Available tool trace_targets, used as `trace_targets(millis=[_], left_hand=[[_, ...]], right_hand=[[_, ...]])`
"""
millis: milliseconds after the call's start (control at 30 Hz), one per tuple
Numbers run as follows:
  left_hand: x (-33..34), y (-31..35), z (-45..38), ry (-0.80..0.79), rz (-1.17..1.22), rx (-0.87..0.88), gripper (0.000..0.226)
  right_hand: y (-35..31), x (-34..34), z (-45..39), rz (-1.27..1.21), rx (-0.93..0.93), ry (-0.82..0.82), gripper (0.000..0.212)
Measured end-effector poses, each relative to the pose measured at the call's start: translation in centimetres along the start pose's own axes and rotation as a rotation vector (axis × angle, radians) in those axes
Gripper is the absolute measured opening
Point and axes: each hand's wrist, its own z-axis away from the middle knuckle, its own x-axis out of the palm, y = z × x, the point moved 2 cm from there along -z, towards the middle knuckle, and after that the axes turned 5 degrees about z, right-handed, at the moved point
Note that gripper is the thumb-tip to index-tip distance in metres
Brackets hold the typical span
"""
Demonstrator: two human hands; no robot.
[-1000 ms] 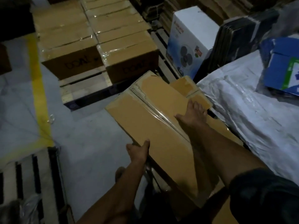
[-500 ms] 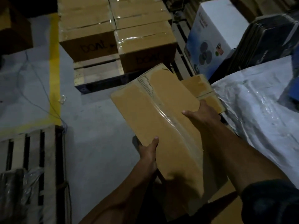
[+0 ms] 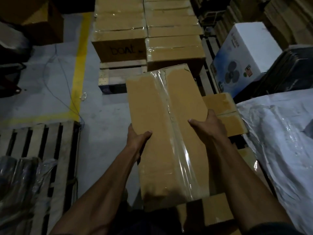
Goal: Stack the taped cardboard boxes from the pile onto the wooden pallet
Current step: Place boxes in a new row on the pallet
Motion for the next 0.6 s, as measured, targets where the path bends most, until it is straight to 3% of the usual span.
trace_targets(millis=[167,433,600], left_hand=[[-5.7,4.0,-2.2,0.007,-0.117,0.102,0.089],[-15.4,11.7,-11.5,0.011,-0.319,0.241,0.086],[-20.7,17.9,-17.1,-0.020,-0.354,0.315,0.089]], right_hand=[[-5.9,2.0,1.8,-0.070,-0.006,0.051,0.079],[-18.3,7.6,2.3,-0.167,0.020,0.163,0.087],[-28.1,8.7,1.6,-0.184,0.017,0.251,0.079]])
